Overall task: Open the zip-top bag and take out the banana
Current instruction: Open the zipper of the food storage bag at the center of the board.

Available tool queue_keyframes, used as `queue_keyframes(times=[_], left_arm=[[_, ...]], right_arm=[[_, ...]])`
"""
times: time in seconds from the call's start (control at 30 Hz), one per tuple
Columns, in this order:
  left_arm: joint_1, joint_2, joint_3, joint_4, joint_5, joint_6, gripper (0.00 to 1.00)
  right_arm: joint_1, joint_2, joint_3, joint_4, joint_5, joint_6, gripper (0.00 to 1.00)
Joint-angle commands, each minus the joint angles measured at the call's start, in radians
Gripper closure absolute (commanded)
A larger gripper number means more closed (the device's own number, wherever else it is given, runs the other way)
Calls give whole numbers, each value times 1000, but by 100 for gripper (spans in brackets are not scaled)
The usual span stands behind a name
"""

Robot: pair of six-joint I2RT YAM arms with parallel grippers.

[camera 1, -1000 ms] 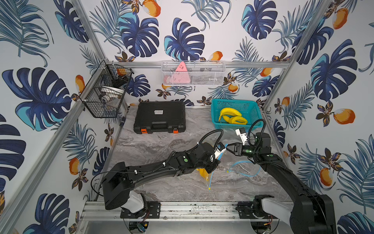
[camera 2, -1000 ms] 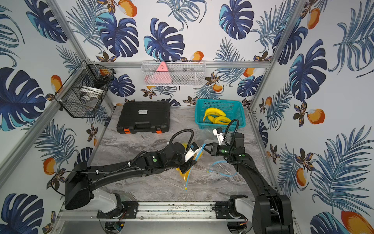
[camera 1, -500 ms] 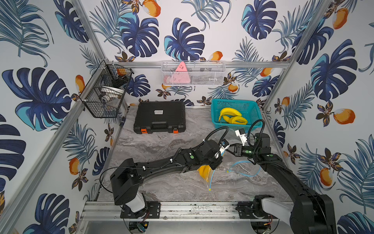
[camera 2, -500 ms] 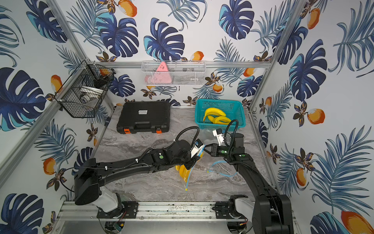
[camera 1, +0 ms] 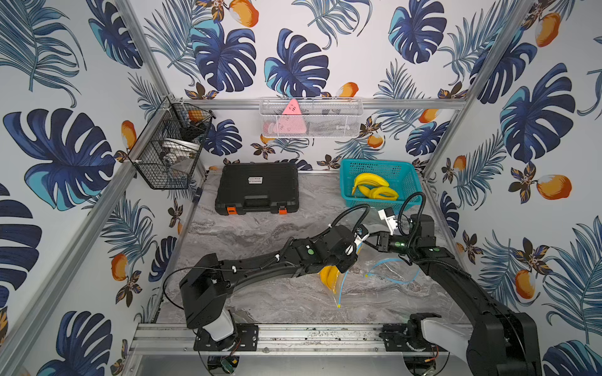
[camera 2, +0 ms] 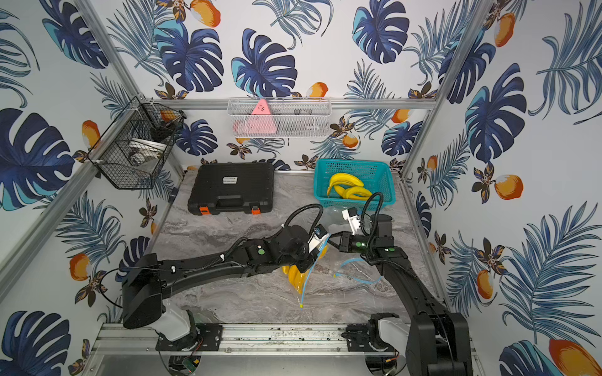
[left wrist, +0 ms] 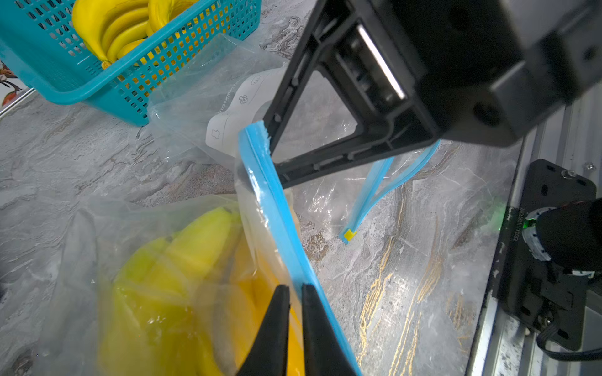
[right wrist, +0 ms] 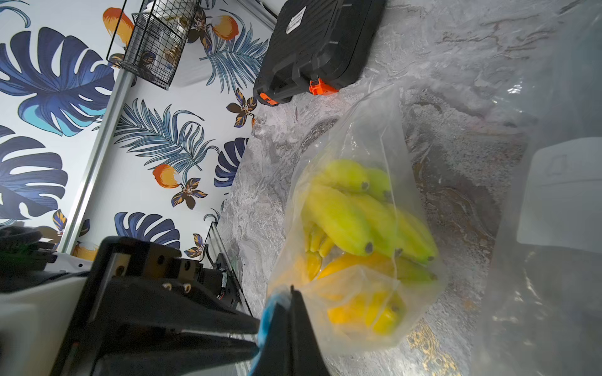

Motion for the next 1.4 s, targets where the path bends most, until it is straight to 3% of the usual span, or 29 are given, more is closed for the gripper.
queue_keyframes(times=[0.0,0.17,0.33,0.67,0.9,1.03,1.37], left_arm=[[2,-9,-4,5,-8,3,76],[2,0,-6,3,9,-2,63],[5,7,-14,17,19,-9,69],[26,2,-39,49,42,-27,68],[31,-1,-50,75,63,-35,92],[31,-12,-50,72,64,-28,99],[31,-27,-59,73,79,-18,100]], right_arm=[[2,-1,5,3,-3,-14,100],[2,1,8,2,-3,-16,100],[3,-7,10,-10,-6,-22,100],[2,-22,5,25,-35,9,100],[2,-25,8,2,-31,-5,100],[2,-22,8,-15,-22,-19,100],[2,4,28,-77,22,-61,100]])
